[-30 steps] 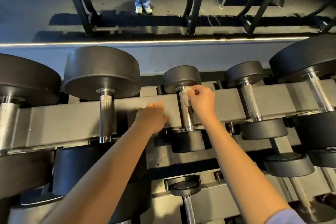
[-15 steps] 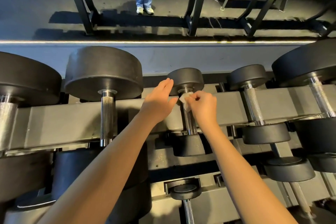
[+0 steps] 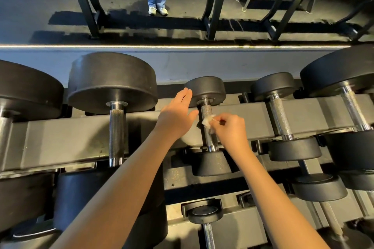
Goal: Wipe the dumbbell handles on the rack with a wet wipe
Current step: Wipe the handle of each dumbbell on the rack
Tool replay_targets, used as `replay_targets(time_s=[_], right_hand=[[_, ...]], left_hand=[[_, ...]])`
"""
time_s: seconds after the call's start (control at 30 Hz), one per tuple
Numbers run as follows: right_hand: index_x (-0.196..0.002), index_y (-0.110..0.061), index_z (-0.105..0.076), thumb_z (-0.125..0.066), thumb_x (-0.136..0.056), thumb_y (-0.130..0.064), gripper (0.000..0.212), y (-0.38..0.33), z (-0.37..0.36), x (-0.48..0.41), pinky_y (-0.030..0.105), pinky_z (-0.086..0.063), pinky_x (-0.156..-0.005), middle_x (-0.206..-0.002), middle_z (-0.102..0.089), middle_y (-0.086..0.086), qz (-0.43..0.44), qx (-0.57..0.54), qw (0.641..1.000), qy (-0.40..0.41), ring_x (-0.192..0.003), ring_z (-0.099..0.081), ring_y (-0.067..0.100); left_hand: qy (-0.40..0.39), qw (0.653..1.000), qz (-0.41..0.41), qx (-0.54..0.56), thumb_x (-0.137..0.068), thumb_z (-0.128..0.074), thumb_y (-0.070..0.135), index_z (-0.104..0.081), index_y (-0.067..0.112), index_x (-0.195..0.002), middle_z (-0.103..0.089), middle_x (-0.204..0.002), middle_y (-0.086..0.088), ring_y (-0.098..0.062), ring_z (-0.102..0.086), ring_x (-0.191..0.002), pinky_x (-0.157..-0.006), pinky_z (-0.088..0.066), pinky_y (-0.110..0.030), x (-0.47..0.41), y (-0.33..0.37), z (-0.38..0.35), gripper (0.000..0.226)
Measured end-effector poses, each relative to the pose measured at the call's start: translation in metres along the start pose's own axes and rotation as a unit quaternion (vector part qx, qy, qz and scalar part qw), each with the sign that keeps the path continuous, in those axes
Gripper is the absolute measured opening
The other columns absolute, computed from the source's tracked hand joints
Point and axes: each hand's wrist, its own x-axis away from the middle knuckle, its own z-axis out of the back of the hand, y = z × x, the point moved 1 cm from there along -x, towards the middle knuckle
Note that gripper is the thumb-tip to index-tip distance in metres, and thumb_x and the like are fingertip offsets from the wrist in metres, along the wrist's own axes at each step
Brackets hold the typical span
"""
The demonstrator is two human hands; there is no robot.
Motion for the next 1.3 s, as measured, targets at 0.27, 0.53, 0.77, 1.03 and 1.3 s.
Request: replay_targets(time_s=[0.27,0.53,0.77,1.03,1.3], right_hand=[[-0.084,-0.008,-0.07,-0.069,-0.085,-0.013,0.005,-0.01,-0.004,-0.013,0.011,-0.036,-0.059,-0.078,-0.06,0.0,-0.011,-0.026,0.999,0.017,-0.067,-0.052,0.009],[-0.085,-0.005,-0.07,-0.071,-0.084,-0.013,0.007,0.011,0.01,0.01,0.011,-0.043,-0.057,-0.082,-0.067,0.009,-0.051,-0.018,0.998,-0.04,-0.071,-0.059,0.015],[-0.079,-0.006,-0.071,-0.073,-0.081,-0.009,0.005,0.016,0.018,0.023,0.013,-0.042,-0.06,-0.076,-0.064,0.003,-0.082,-0.014,0.991,-0.104,-0.068,-0.055,0.011],[-0.079,-0.01,-0.07,-0.072,-0.082,-0.01,0.003,0.008,0.02,0.014,0.017,-0.044,-0.061,-0.079,-0.064,0.002,-0.081,-0.019,0.991,-0.109,-0.069,-0.055,0.009],[-0.081,-0.005,-0.073,-0.074,-0.081,-0.015,0.01,0.002,0.009,0.023,0.019,-0.047,-0.059,-0.078,-0.067,0.008,-0.084,-0.048,0.994,-0.047,-0.066,-0.058,0.014]], left_hand=[[0.005,1.0,-0.004,-0.01,-0.099,-0.044,0.031,-0.012,0.018,-0.152,-0.01,-0.16,0.004,-0.016,-0.023,-0.143,-0.111,-0.028,-0.029,0.0,0.0,-0.001,0.063],[-0.018,1.0,0.004,-0.008,-0.1,-0.043,0.033,-0.009,0.019,-0.153,-0.007,-0.16,0.005,-0.016,-0.02,-0.144,-0.112,-0.026,-0.031,0.0,-0.002,-0.004,0.064],[-0.013,1.0,-0.004,-0.006,-0.1,-0.044,0.031,-0.01,0.016,-0.153,-0.008,-0.161,0.001,-0.017,-0.018,-0.145,-0.113,-0.024,-0.029,-0.002,-0.002,-0.006,0.065],[-0.052,0.998,0.024,0.0,-0.101,-0.041,0.032,-0.005,0.018,-0.153,-0.002,-0.161,0.003,-0.018,-0.014,-0.146,-0.115,-0.023,-0.035,-0.004,0.001,-0.003,0.065],[-0.061,0.998,0.03,0.008,-0.1,-0.042,0.031,-0.006,0.017,-0.153,-0.003,-0.161,0.003,-0.019,-0.015,-0.146,-0.117,-0.022,-0.04,-0.002,0.002,-0.004,0.065]])
